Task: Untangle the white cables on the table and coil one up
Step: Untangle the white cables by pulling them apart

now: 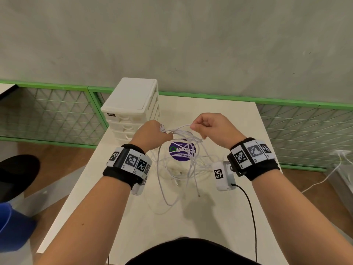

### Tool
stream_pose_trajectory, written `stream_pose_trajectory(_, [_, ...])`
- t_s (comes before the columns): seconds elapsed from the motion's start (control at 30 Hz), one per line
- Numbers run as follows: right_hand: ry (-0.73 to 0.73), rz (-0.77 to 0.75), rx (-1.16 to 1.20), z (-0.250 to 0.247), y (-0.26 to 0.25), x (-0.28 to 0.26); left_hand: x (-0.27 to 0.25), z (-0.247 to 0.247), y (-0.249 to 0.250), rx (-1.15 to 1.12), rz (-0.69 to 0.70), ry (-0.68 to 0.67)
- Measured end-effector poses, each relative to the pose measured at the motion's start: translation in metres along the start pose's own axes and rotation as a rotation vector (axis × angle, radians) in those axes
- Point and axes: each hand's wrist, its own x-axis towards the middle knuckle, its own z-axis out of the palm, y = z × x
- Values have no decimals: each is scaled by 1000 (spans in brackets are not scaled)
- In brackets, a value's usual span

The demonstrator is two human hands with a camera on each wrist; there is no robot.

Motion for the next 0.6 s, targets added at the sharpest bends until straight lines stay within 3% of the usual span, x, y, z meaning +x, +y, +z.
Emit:
stream_pose_trajectory(0.2, [-113, 186, -407, -5, 5, -2, 1, -5, 10, 200, 45, 153])
stream_pose_trajectory(0.27, [-145, 177, -341, -4, 11, -7, 3, -6, 9, 218, 54, 192])
stream_pose_trajectory(0.4, [-83, 192, 47, -10, 17, -17, 7, -10, 4, 215, 46, 234])
stream_pose_trajectory(0.5, [-101, 305, -119, -15, 20, -15, 8, -9, -1, 204, 52, 245])
stream_pose_trajectory(0.6, [-125, 316, -263, -16, 29, -14, 9, -5, -4, 220, 42, 251])
